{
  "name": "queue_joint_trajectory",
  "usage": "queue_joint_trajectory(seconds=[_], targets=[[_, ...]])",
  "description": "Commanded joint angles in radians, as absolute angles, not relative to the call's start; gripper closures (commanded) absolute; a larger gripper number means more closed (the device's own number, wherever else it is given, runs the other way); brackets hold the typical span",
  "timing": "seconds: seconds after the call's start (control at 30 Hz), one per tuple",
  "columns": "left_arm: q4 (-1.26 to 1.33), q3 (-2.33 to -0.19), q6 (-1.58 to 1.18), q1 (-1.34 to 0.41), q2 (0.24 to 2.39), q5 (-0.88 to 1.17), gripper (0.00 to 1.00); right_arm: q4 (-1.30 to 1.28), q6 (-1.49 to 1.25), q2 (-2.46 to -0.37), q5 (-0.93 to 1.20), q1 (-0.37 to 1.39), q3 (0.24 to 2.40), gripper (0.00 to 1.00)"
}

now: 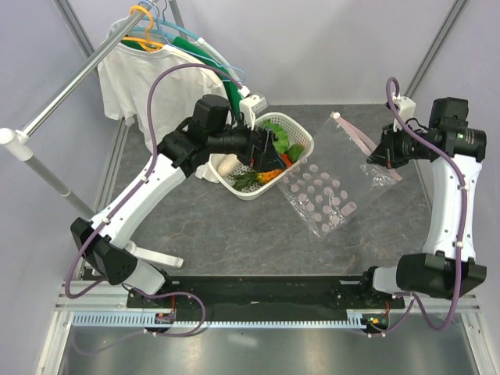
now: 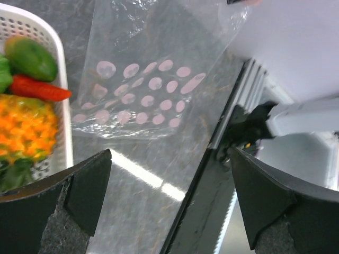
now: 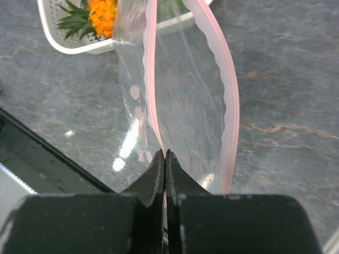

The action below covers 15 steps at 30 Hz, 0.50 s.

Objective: Place the food in the zip-top bag and seal the zipper
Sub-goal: Pick up the zipper food storage bag at the center of the board.

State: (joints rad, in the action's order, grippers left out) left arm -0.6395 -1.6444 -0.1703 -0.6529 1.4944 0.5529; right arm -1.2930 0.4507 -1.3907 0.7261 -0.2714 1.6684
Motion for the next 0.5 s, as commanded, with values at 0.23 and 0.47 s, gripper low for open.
queue_joint_trajectory(seconds=[0.23,0.47], targets=[[-0.339,-1.775,-0.696,-0.673,1.710,0.663,0.00,-1.085,0.238,-1.174,0.609,-0.184,1.444,1.00],[-0.365,-1.769,-0.788,-0.696,1.778,0.558,0.00,-0.813,-0.041,-1.049,0.448,0.073,1.211,1.00]])
